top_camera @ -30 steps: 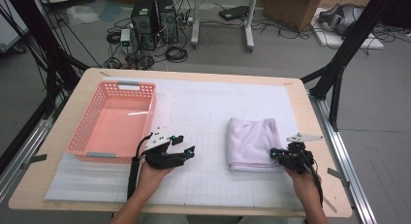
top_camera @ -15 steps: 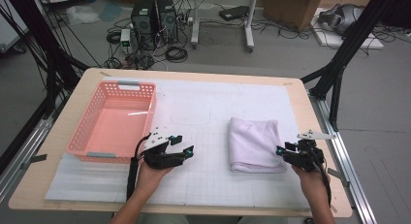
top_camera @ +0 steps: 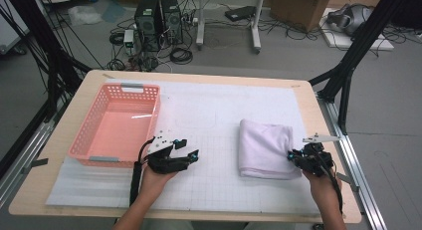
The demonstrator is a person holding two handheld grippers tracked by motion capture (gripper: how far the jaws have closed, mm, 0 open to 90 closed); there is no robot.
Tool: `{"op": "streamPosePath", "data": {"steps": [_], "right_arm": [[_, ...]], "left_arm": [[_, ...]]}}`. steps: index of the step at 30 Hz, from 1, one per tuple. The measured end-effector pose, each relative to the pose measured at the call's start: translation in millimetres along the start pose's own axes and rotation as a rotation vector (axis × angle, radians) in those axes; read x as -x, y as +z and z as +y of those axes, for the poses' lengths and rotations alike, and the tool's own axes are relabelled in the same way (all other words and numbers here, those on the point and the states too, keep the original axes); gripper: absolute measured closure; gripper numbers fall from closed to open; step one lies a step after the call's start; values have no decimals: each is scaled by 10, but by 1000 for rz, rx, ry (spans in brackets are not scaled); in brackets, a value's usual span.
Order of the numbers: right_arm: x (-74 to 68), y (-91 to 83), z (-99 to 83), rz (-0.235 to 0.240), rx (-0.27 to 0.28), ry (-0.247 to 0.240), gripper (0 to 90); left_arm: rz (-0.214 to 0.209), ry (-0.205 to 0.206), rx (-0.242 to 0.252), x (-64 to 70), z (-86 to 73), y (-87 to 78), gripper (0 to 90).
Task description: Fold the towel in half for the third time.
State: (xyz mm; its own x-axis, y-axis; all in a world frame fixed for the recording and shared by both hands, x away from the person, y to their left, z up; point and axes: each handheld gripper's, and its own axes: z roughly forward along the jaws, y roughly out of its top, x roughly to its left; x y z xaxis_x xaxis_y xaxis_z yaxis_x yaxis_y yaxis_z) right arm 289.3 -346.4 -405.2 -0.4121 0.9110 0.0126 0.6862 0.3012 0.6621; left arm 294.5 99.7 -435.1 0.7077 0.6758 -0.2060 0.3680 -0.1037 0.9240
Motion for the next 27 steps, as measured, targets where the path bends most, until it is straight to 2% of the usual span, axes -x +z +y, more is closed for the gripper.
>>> {"op": "streamPosePath", "data": {"steps": [1, 2, 3, 4, 5, 7, 10, 12, 14, 16, 20, 22, 23, 24, 26, 27], "right_arm": [[7, 24, -24, -11, 7, -5, 627], [14, 27, -36, -13, 31, -6, 580], [17, 15, -27, -12, 62, 11, 553], [17, 15, -27, -12, 62, 11, 553], [11, -23, 49, -29, 129, 13, 524], [-22, -23, 181, -30, 167, -7, 547], [-98, 104, 406, -11, 188, -75, 610], [-134, 235, 557, -6, 195, -98, 612], [-162, 360, 700, 21, 201, -103, 582], [-169, 497, 828, 39, 176, -114, 551], [-188, 779, 980, 72, 67, -121, 512], [-202, 921, 1002, 53, -5, -148, 519], [-203, 989, 999, 57, -31, -151, 577], [-199, 1040, 996, 81, -44, -146, 641], [-234, 1056, 1013, 78, -28, -158, 814], [-257, 1043, 1031, 66, -12, -186, 835]], "left_arm": [[0, 2, 0, -1, 0, 0, 372], [0, 1, 0, -1, 1, 0, 372], [-1, 2, 0, -2, 1, 1, 372], [-1, 2, 0, -2, 1, 1, 371], [-1, 1, 0, 0, 0, 3, 371], [-1, 4, -2, 5, -2, 7, 371], [-2, 3, -3, 6, -2, 7, 370], [-3, 3, -3, 6, 1, -2, 370], [-4, 1, 1, 7, 3, -6, 370], [-6, 0, 1, 6, 2, -7, 370], [-8, 1, 0, 9, 0, -4, 370], [-8, -1, 1, 8, -1, -4, 370], [-7, -1, 1, 8, -1, -6, 370], [-9, -1, 0, 6, 0, -10, 370], [-9, 0, 1, 2, 0, -15, 370], [-8, -2, 1, -1, 0, -15, 370]]}}
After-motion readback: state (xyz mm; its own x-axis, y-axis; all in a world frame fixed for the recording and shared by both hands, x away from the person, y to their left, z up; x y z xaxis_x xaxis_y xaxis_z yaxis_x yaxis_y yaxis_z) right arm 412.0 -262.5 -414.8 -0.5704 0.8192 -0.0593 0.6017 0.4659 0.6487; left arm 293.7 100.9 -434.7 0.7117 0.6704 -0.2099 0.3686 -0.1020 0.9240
